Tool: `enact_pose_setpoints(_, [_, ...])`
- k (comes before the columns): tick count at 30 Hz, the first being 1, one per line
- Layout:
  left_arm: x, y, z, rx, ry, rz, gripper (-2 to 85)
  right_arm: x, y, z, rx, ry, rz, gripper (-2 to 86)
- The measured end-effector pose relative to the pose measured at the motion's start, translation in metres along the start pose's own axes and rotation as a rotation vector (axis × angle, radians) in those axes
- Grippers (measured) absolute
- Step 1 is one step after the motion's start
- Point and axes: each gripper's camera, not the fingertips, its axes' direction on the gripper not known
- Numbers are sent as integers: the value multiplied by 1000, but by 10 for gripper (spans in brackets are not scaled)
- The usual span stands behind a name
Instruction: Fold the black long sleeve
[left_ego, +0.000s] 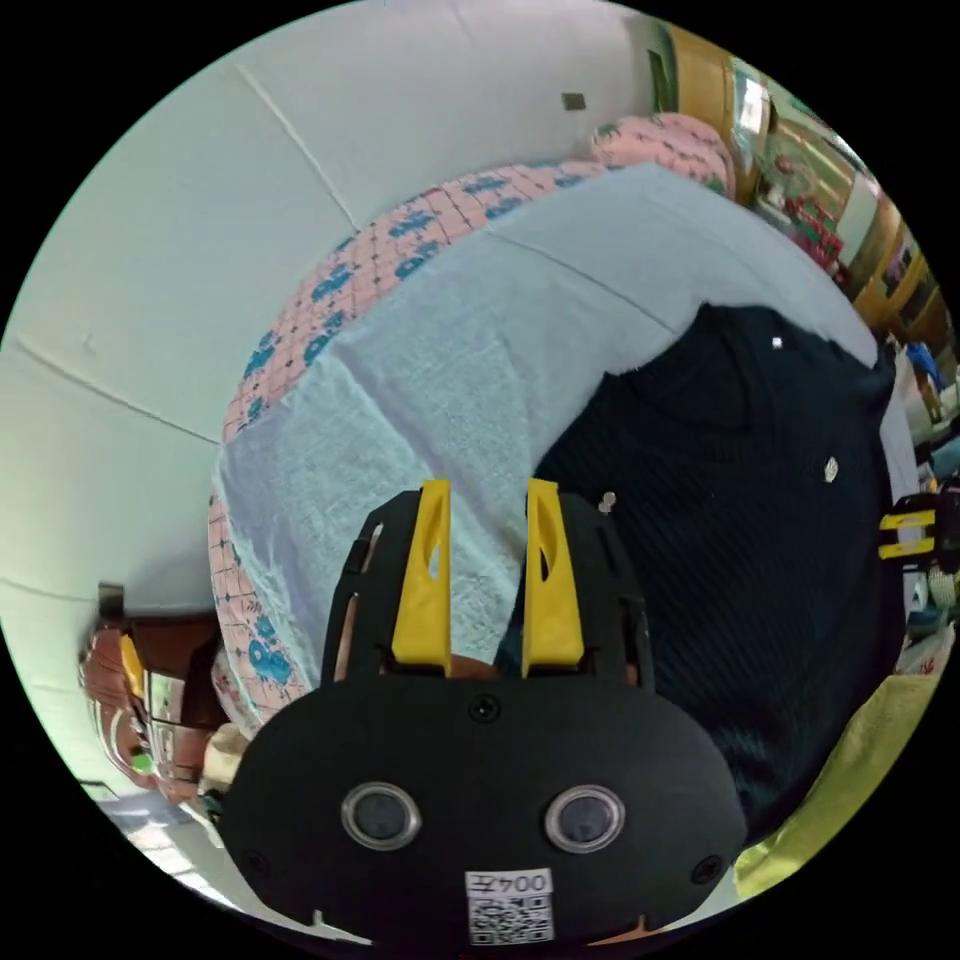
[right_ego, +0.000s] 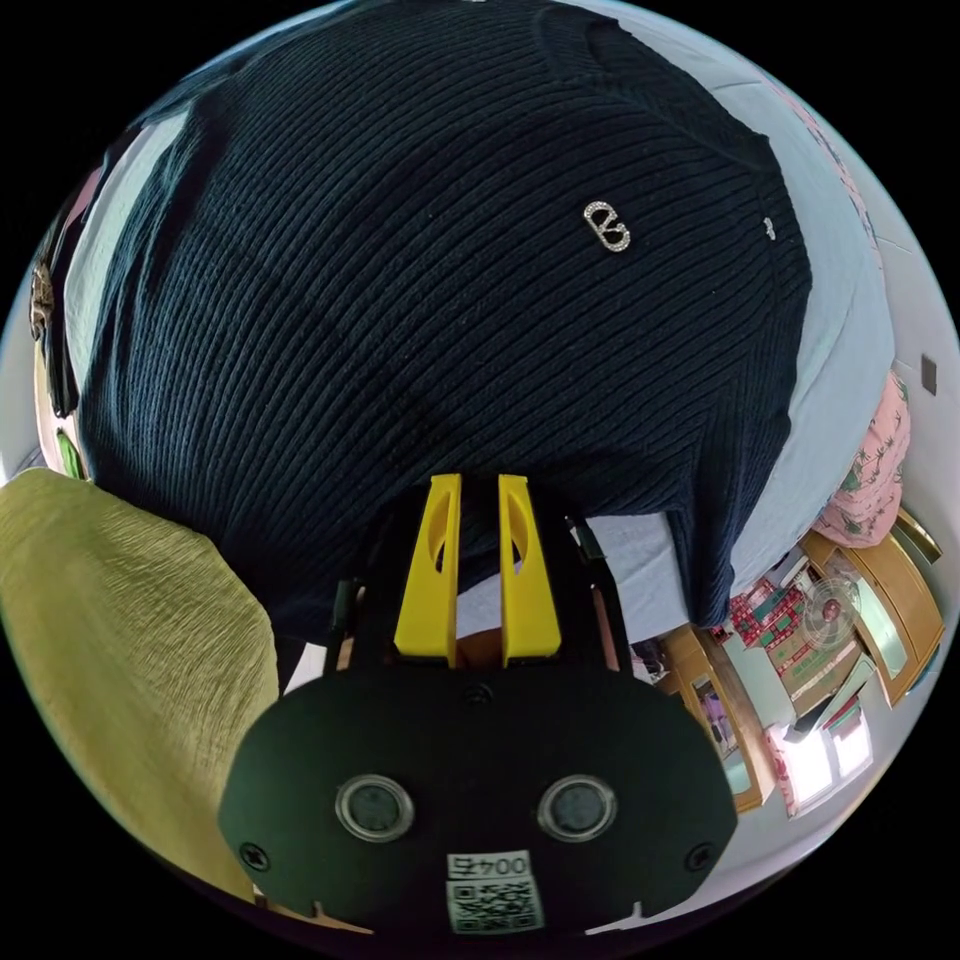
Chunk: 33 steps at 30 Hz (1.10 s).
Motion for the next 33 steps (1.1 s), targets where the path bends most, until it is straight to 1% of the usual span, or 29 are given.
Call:
enact_pose_setpoints(2, [-6, 18, -44, 124, 69, -87, 90, 4, 5, 0, 4, -7, 5, 68])
enact_pose_setpoints(3, [-3, 24, -54, 149, 95, -94, 87, 5, 6, 1, 5, -7, 5, 68])
enact_pose_setpoints(5, [30, 51, -88, 236, 234, -81, 74, 9, 13, 1, 12, -6, 8, 69])
enact_pose_setpoints(6, [43, 59, -93, 247, 279, -67, 70, 9, 15, 2, 14, -6, 8, 69])
enact_pose_setpoints(8, [105, 94, -108, 248, 396, -22, 46, 14, 26, 3, 33, -8, 18, 68])
enact_pose_setpoints(10, [155, 123, -112, 234, 419, 2, 32, 18, 36, 4, 56, -16, 27, 68])
enact_pose_setpoints(13, [220, 155, -104, 146, 364, 28, 18, 29, 60, 7, 126, -43, 70, 66])
enact_pose_setpoints(16, [269, 174, -93, 33, 243, 146, 11, 42, 97, 14, 254, -95, 144, 63])
enact_pose_setpoints(18, [285, 186, -100, 72, 157, 179, 9, 54, 124, 20, 328, -137, 181, 46])
enact_pose_setpoints(19, [292, 190, -104, 72, 120, 201, 8, 67, 145, 21, 383, -190, 219, 42])
enact_pose_setpoints(20, [297, 193, -107, 73, 93, 217, 7, 86, 170, 20, 479, -259, 282, 41])
enact_pose_setpoints(21, [299, 195, -109, 76, 84, 222, 7, 97, 182, 19, 525, -296, 316, 42])
enact_pose_setpoints(23, [304, 204, -115, 91, 63, 218, 5, 136, 219, 14, 697, -411, 409, 52])
enact_pose_setpoints(25, [306, 208, -119, 83, 68, 195, 4, 154, 228, 14, 762, -434, 411, 58])
enact_pose_setpoints(27, [307, 208, -123, 60, 68, 186, 4, 159, 221, 20, 737, -425, 372, 64])
enact_pose_setpoints(29, [309, 208, -129, 22, 57, 208, 6, 156, 203, 46, 584, -330, 319, 61])
enact_pose_setpoints(30, [308, 208, -131, 8, 56, 210, 7, 156, 206, 50, 589, -303, 325, 62])
enact_pose_setpoints(31, [304, 207, -136, -31, 68, 211, 8, 161, 219, 49, 648, -329, 330, 64])
enact_pose_setpoints(32, [296, 209, -145, -48, 78, 180, 10, 168, 231, 49, 651, -388, 331, 65])
enact_pose_setpoints(33, [291, 213, -152, -40, 77, 155, 11, 171, 240, 47, 681, -405, 332, 65])
